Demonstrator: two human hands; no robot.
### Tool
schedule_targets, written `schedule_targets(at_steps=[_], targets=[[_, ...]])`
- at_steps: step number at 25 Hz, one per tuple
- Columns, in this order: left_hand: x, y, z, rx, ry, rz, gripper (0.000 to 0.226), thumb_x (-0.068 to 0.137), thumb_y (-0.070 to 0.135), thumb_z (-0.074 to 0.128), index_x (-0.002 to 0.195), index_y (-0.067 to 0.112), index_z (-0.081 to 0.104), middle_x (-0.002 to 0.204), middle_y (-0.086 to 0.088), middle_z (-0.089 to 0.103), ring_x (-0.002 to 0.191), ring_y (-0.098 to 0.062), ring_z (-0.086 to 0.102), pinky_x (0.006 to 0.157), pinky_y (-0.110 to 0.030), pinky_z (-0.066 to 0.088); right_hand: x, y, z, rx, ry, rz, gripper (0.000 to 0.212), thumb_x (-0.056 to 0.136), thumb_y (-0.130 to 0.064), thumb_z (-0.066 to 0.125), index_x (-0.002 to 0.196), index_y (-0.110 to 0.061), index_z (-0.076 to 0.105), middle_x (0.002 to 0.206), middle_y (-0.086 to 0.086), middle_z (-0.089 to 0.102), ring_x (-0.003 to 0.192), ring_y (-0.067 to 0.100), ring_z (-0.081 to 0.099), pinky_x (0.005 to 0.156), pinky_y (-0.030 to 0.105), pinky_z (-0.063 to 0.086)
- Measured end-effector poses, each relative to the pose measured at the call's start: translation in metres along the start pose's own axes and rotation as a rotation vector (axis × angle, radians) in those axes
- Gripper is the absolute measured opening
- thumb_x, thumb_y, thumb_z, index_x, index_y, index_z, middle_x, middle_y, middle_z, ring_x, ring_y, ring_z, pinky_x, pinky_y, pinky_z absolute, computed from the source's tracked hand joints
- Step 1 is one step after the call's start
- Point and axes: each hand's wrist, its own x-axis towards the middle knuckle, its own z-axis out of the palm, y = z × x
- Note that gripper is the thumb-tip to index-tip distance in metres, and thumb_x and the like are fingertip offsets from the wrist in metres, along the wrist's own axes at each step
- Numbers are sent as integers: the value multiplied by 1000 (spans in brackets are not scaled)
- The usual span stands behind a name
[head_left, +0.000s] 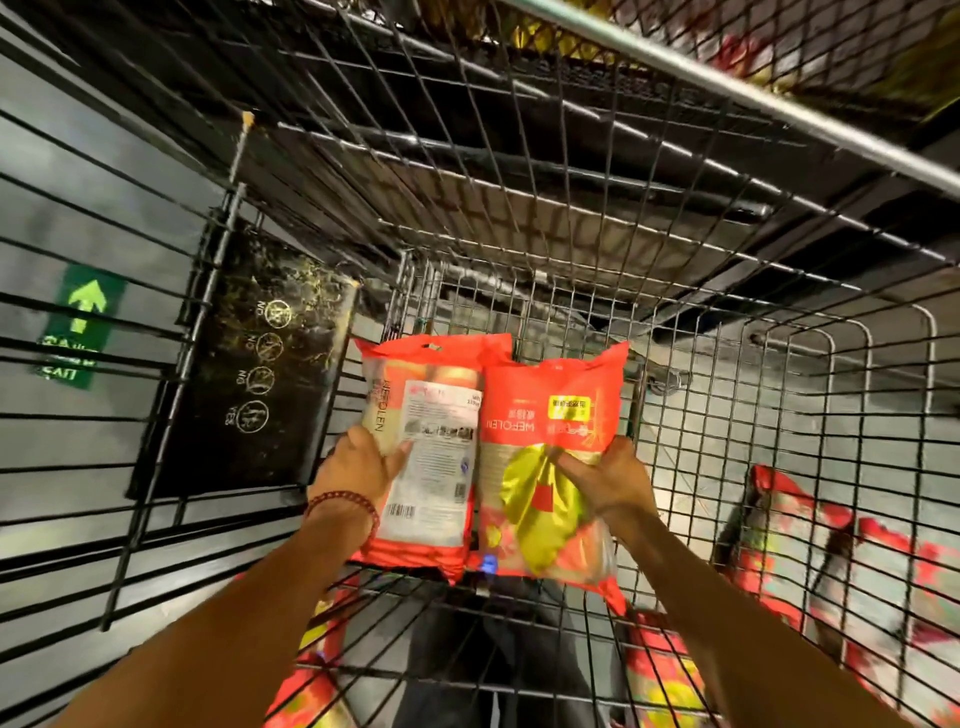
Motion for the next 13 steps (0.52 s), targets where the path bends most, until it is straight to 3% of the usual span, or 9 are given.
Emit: schedule_targets(at_steps=[2, 4, 7, 8, 10, 12, 13], targets=[[2, 3, 0, 58, -11, 8, 60, 93, 53, 42, 118, -1, 39, 122, -23, 54, 109, -38, 58, 85, -43, 47, -4, -3, 1, -78, 32, 19, 76, 72, -66, 70, 116, -5, 57, 102, 4, 67, 98, 30, 68, 79, 32, 52], [1, 6, 1, 107, -36, -28, 62, 94, 52, 40, 122, -4, 38, 126, -24, 52, 115, -38, 55, 90, -44, 46, -13, -8, -1, -133, 25, 54, 80, 78, -67, 63, 126, -4, 50, 108, 9, 60, 109, 33, 63, 84, 33, 47], [-11, 20, -12, 169, -110, -80, 69, 94, 52, 42, 135, -3, 32, 138, -20, 44, 126, -36, 48, 100, -44, 44, -34, -22, -12, -387, -36, -3, 95, 71, -84, 37, 134, -14, 48, 123, 13, 61, 114, 36, 61, 96, 44, 50], [-18, 26, -26, 203, -102, -14, 72, 92, 52, 44, 139, 0, 29, 140, -18, 43, 126, -35, 48, 101, -44, 45, -41, -28, -19, -477, 2, -61, 91, 72, -82, 34, 133, -16, 49, 124, 12, 61, 113, 36, 61, 95, 44, 51], [-36, 39, -67, 301, 36, 285, 74, 90, 52, 46, 144, 6, 26, 144, -15, 40, 125, -34, 49, 101, -44, 44, -69, -58, -40, -572, 139, -188, 71, 87, -64, 46, 134, -11, 47, 130, 15, 57, 119, 36, 56, 96, 43, 50], [-61, 50, -122, 430, 307, 577, 80, 89, 55, 45, 150, 11, 17, 151, -12, 33, 136, -31, 37, 111, -47, 30, -106, -96, -67, -674, 306, -370, 58, 92, -49, 53, 133, -7, 47, 131, 15, 54, 124, 36, 50, 95, 45, 48], [-74, 54, -151, 467, 406, 634, 83, 89, 57, 44, 152, 12, 13, 156, -11, 27, 143, -29, 28, 115, -49, 20, -127, -115, -80, -730, 398, -464, 56, 92, -47, 55, 130, -7, 49, 129, 15, 55, 122, 35, 50, 93, 46, 48]])
